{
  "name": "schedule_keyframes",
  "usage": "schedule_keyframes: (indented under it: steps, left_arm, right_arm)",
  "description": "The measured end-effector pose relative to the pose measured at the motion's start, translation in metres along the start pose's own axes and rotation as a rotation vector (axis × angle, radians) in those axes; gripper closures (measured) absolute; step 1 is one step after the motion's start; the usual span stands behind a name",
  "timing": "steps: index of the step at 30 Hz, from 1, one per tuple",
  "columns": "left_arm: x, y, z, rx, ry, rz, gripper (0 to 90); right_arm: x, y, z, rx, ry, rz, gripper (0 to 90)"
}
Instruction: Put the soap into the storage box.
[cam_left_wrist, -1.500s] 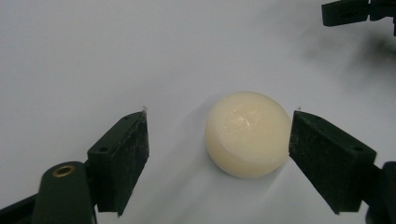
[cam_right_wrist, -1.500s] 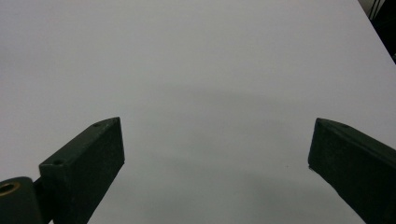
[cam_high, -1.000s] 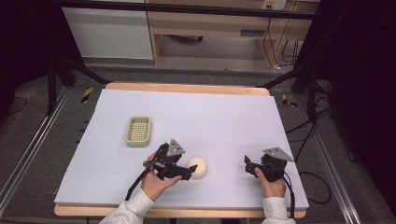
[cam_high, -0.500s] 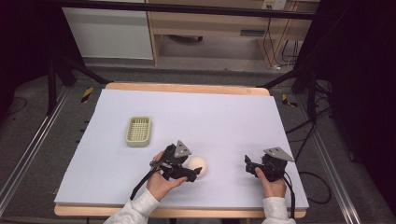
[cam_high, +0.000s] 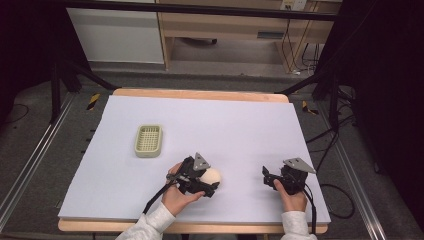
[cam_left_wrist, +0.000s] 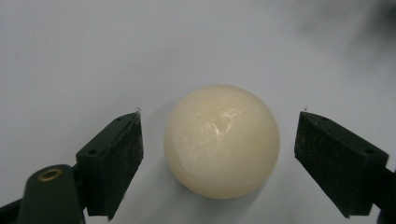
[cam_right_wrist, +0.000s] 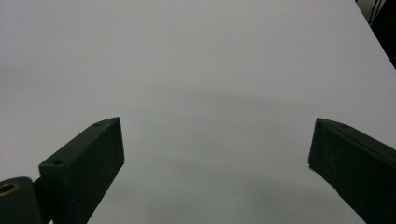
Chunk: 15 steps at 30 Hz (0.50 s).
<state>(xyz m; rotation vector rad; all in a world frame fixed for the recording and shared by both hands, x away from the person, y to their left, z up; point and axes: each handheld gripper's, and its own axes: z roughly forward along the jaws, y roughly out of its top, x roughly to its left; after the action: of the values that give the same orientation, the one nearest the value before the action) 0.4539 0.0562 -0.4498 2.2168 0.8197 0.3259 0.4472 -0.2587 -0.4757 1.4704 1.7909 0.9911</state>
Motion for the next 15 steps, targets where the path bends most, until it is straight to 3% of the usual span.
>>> schedule_keyframes:
  steps: [15]
  left_arm:
    - [-0.001,-0.001,0.014,0.041,0.002,0.002,14.2]
  right_arm:
    - [0.000,0.000,0.000,0.002,0.003,0.005,3.9]
